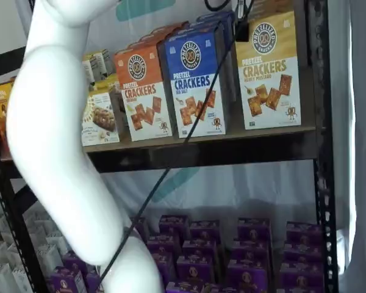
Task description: Retrieve the yellow and white box located on the top shelf, the sixth one from the left
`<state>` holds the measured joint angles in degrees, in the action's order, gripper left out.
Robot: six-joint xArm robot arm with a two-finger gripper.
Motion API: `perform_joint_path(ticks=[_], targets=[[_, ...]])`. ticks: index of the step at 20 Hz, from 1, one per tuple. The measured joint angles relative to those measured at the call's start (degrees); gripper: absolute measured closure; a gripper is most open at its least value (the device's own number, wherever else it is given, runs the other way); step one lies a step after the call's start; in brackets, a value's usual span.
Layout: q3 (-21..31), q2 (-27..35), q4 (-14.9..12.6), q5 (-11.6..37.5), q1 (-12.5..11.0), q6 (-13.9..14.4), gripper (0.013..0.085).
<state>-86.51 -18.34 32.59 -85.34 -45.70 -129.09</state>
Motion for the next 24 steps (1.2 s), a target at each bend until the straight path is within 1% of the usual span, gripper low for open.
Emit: perform_joint_path(ticks=[5, 12, 14, 18, 20, 24], targets=[[-2.9, 3.0, -2.8, -0.3, 1.4, 0.5, 0.013], [-6.3, 6.6, -5.7, -1.0, 2.7, 1.2, 0.013], [-7.4, 7.5, -7.3, -1.6, 3.3, 1.4, 0.013], [-12.1, 10.6, -11.2, -6.0, 4.3, 2.6, 0.013], [-14.2, 11.8, -12.6, -8.2, 4.7, 3.0, 0.013], [-17.3, 13.6, -14.9, -10.9, 5.3, 3.5, 0.013]])
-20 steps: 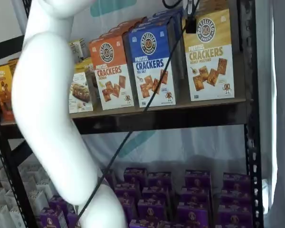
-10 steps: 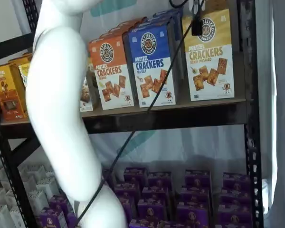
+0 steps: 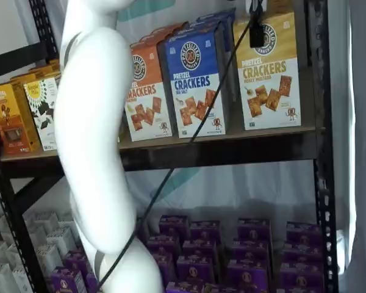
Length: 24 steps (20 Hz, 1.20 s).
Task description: Retrieve the yellow and white box located on the top shelf, the sixth one from the left
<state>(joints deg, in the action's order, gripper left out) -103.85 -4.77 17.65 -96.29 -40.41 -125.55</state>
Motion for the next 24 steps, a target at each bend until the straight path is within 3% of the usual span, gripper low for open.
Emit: perform_joint_path(ticks=[5, 15, 24], targets=[[-2.2, 1.0, -3.9, -1.4, 1.7, 0.6, 0.013], [-3.7, 1.4, -8.7, -3.4, 3.8, 1.4, 0.013], [0.7, -1.1, -10.0, -0.7, 4.2, 1.1, 0.013]])
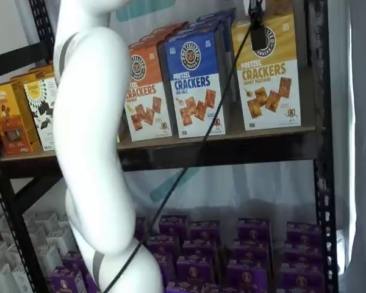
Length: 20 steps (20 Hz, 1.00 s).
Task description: Retrieve the yellow and white box located on the top shelf, the sixth one from the left
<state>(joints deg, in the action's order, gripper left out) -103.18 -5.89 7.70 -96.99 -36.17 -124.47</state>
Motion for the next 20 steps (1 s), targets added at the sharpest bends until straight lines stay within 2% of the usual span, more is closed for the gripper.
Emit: perform_joint_path(ticks=[8, 15, 17, 20], targets=[[-0.1, 0.0, 0.5, -0.2, -0.2, 0.0, 0.013], [-0.7, 0.1, -0.1, -0.2, 0.1, 0.0, 0.013], [-0.8, 0.1, -0.2, -0.2, 0.1, 0.0, 0.021], [-0.9, 0.1, -0.7, -0.2, 0.2, 0.0, 0.021]])
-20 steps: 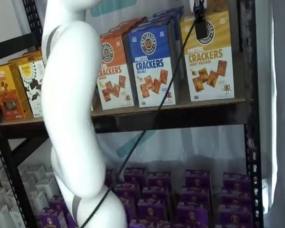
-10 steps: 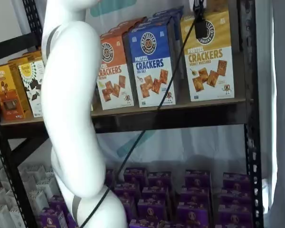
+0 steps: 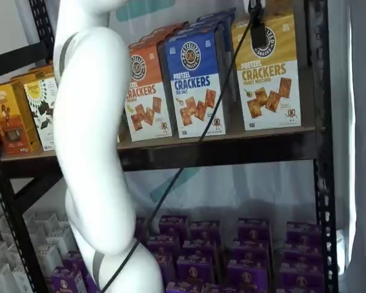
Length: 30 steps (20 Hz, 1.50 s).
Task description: Retrieve the yellow and white box located on the top shelf, the sixth one from the left
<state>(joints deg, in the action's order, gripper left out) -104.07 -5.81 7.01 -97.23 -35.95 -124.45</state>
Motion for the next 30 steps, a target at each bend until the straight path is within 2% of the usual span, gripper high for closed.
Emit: perform_joint_path(ticks=[3, 6, 12, 13, 21, 30], targets=[[0.1, -0.1, 0.0, 0.1, -0.1, -0.1, 0.021], [0.2, -0.2, 0.0, 0.2, -0.1, -0.1, 0.029], [0.4, -0.4, 0.0, 0.5, -0.1, -0.2, 0.029], [0.2, -0.3, 0.1, 0.3, -0.2, -0.2, 0.033], [-0.8, 0.0, 0.1, -1.2, -0.7, -0.5, 0.033], [0.6, -3.1, 2.5, -4.0, -2.9, -1.6, 0.033]])
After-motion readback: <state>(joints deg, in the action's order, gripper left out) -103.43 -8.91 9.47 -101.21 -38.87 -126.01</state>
